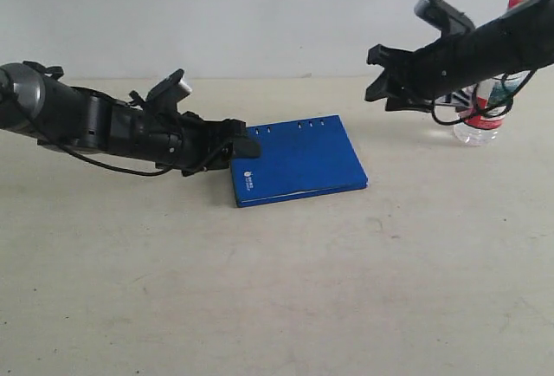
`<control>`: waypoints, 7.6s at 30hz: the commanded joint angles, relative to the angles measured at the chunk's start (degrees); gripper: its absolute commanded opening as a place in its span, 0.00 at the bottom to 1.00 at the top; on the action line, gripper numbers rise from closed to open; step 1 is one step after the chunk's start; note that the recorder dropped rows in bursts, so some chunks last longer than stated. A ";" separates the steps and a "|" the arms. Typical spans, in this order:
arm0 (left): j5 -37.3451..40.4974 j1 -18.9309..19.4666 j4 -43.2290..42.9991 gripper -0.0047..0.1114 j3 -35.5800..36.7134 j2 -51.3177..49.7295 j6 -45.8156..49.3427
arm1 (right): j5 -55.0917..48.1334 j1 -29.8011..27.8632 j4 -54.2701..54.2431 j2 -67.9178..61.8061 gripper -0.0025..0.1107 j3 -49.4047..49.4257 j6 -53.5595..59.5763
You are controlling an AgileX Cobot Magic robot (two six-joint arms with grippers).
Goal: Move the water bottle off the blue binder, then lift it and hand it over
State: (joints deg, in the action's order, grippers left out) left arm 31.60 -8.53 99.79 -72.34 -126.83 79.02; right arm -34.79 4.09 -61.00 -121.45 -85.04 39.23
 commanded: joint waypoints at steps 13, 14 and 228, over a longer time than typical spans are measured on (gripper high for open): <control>-1.36 0.21 0.15 0.57 -0.88 -0.56 -1.48 | -8.24 -0.01 -1.42 -8.90 0.61 -0.24 9.31; -1.13 0.21 0.15 0.57 -0.88 -0.56 -1.48 | -7.83 -0.01 -1.42 -9.01 0.61 -0.24 9.31; -12.76 21.92 -68.68 0.08 39.75 87.75 -44.21 | -7.39 16.37 78.14 89.38 0.02 40.96 -34.93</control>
State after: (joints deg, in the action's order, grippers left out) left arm 6.56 12.29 29.85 -32.27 -44.70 41.41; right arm -42.05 20.71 17.26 -32.16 -44.26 4.47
